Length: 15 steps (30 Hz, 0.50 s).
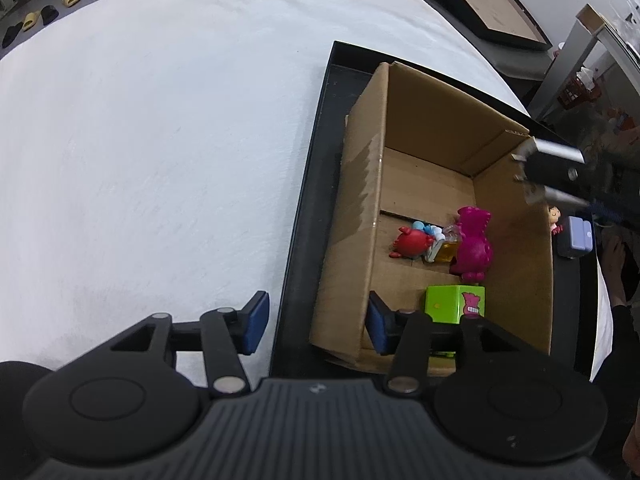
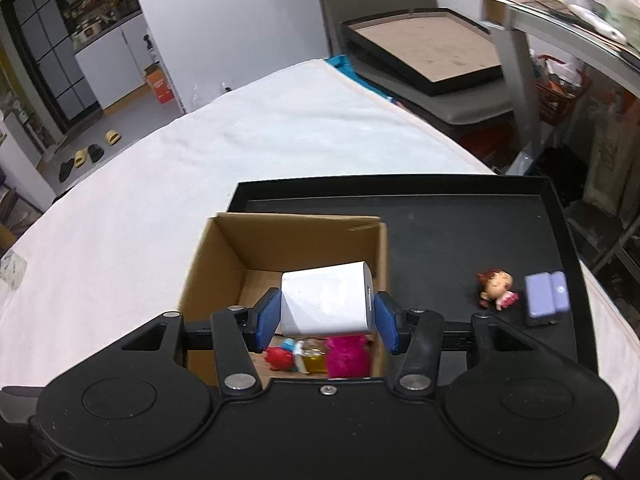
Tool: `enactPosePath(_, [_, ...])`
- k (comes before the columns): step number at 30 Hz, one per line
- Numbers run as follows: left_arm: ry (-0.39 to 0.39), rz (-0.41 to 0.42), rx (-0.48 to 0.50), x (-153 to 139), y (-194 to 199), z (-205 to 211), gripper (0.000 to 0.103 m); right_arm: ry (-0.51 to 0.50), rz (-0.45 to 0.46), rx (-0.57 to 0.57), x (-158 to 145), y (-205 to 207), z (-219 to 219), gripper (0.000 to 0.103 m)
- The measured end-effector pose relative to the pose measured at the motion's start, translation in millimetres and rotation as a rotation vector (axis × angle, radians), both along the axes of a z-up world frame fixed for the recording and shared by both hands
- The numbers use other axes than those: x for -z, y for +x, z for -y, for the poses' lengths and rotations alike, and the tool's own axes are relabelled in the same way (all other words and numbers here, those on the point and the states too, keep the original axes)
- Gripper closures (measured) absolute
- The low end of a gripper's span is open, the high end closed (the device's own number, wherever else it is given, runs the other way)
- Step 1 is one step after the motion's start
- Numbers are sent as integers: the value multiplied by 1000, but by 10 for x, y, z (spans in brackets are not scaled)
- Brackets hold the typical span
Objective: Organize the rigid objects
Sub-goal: 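Carry the white charger over the box and open the right gripper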
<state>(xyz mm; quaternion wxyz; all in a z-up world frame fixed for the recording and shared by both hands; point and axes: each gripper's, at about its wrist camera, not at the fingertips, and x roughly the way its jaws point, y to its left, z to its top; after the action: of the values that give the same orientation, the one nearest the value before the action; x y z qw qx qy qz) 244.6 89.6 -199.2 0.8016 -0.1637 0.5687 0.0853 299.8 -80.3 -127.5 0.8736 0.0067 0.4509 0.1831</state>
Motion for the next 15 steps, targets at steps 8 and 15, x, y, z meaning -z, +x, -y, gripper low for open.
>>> enactPosePath(8, [-3,-3,-3,18,-1,10,52,24,34,-52,-112,-7,-142,21])
enactPosePath(15, [6,0,-1,7,10,28,52,23,1,-34,-31,-36,-34,21])
